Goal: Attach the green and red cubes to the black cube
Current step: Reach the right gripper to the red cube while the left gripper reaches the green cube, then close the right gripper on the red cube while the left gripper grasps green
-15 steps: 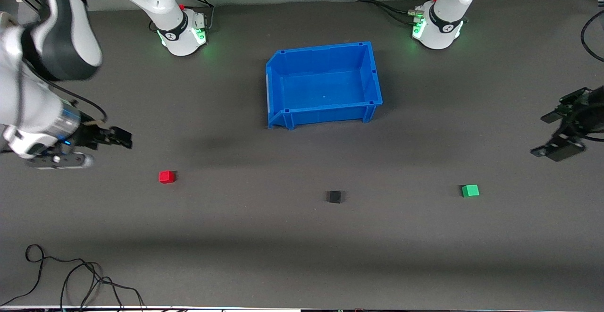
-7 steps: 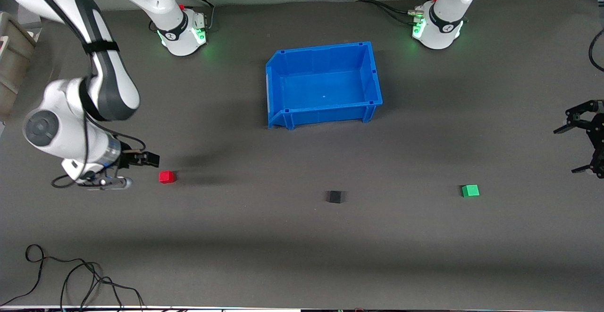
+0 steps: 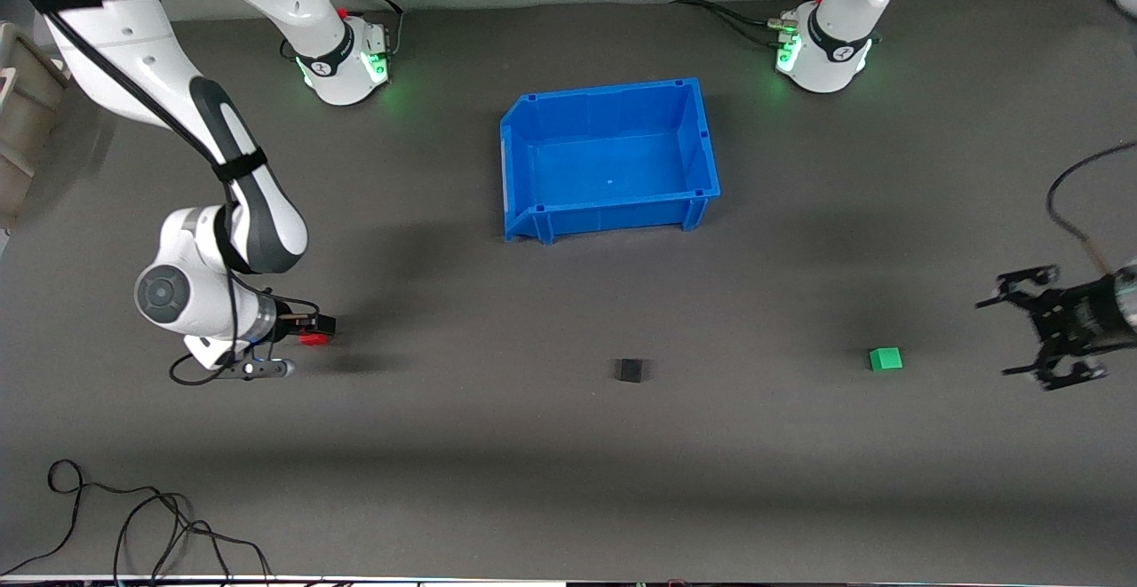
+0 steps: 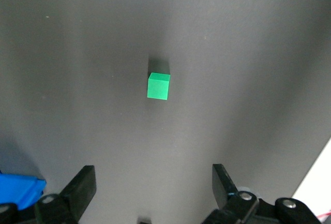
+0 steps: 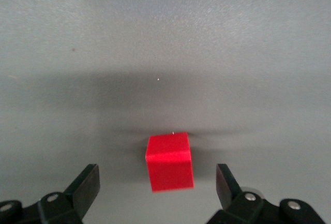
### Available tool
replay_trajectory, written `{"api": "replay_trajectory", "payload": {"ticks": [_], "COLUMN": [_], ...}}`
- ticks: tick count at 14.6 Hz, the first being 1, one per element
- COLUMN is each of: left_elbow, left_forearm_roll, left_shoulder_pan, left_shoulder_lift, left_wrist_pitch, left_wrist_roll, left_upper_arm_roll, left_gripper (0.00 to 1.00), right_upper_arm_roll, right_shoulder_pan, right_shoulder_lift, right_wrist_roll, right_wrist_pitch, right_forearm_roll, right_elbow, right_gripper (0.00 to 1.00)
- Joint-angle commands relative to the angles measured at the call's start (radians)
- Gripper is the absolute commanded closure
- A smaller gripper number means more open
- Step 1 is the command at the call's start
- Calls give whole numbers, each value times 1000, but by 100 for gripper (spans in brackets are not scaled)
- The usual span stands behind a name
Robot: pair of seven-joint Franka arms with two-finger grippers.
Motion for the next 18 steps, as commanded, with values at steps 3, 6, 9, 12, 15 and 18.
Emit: {"api": "replay_trajectory", "payload": {"ticks": [3,6,9,12,15,18], "left_elbow": [-1,-76,-92,-130,-145,-199], "left_forearm_roll": [-47,-104,-173,-176,-179,-222], "left_shoulder_pan": [1,-5,2,-1,-2,2], "left_shoulder_lift": [108,115,147,170,196,184], "left_wrist_pitch": [58,165,211,300,342,348], "left_wrist_roll": [85,138,220,234,241,339], "left_upper_arm_roll": [0,-3,-3,-3,-15,-19], "left_gripper": [0,0,0,0,0,0], "right_upper_arm_roll": [1,0,-5,-5,-5,-6], "right_shoulder_pan": [-1,-2,-4,-4,-5,-5], "right_shoulder_lift": [59,65,66,66,66,66], "right_wrist_roll": [11,5,2,3,2,2], "right_wrist_pitch": [83,128,146,146,146,147], "right_forearm_roll": [7,7,5,5,5,5], "right_elbow": [11,-11,-22,-22,-20,-22], "right_gripper": [0,2,12,23,31,47]}}
